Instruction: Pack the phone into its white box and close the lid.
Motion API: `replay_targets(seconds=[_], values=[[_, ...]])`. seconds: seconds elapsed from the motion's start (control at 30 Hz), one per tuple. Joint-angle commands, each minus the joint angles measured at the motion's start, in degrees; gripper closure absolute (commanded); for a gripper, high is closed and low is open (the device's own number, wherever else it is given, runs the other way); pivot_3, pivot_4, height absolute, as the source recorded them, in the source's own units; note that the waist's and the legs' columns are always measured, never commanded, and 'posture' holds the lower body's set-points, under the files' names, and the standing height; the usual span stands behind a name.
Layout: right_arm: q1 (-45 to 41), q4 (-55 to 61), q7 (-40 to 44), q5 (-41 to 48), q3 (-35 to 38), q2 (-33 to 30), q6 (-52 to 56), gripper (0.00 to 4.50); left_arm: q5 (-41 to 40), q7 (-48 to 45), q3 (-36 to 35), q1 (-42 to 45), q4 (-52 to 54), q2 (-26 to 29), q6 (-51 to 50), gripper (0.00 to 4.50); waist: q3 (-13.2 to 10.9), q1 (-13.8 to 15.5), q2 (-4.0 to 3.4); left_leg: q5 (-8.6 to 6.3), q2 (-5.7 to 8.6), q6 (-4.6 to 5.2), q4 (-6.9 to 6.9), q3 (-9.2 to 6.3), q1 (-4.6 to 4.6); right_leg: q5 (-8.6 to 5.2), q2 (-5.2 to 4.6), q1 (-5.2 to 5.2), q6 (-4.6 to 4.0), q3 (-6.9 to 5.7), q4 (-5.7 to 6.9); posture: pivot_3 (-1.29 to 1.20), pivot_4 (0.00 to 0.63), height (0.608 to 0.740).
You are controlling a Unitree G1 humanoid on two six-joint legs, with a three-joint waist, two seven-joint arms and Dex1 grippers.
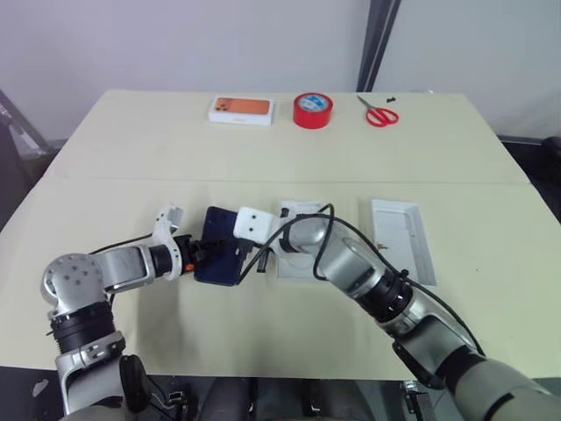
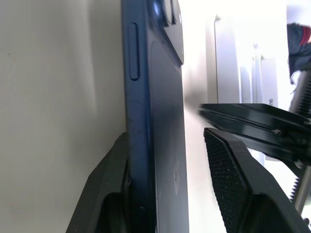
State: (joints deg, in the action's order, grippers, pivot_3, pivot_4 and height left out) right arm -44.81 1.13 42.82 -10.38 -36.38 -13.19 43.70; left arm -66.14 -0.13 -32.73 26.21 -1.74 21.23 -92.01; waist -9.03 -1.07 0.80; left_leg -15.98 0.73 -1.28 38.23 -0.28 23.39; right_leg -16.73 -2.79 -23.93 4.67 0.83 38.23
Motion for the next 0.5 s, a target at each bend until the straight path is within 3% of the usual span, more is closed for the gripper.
replay_targets(seconds=[0.03,0.13,0.23,0.5], values=[[-0.50,3.83,0.40,0.54,2.03,-0.38,0.72,4.50,-4.02,2.16,-1.62,-0.32,-0.05,-0.35,-0.49,2.35,0.00,-0.02,0.00,0.00,0.00,0.00,0.00,0.00,0.00,0.00,0.00,-0.01,0.00,0.00,0.01,0.00,0.150,0.729],[-0.39,5.21,0.53,0.79,2.76,-0.70,1.52,4.50,-5.53,4.19,-2.31,-0.35,-0.50,-1.06,-0.49,3.24,0.00,-0.01,0.00,0.01,0.00,-0.01,-0.01,0.00,0.00,0.00,0.00,-0.02,0.00,0.01,0.01,0.00,0.150,0.729],[-0.35,7.48,1.07,1.32,3.47,-1.55,2.38,4.50,-7.54,6.08,-3.65,-0.10,-0.67,-2.09,-0.49,4.47,0.01,0.04,0.02,0.01,0.00,-0.01,-0.01,0.00,0.02,0.00,0.00,-0.02,0.00,0.01,0.01,0.00,0.150,0.729],[1.15,17.74,5.96,6.55,10.33,-9.03,4.50,4.50,-23.65,16.20,-5.08,2.31,-1.32,-4.34,7.26,4.47,-0.06,0.51,0.14,0.01,0.00,-0.01,0.00,-0.01,0.10,0.00,-0.01,-0.08,0.00,0.00,0.00,0.00,0.150,0.729]])
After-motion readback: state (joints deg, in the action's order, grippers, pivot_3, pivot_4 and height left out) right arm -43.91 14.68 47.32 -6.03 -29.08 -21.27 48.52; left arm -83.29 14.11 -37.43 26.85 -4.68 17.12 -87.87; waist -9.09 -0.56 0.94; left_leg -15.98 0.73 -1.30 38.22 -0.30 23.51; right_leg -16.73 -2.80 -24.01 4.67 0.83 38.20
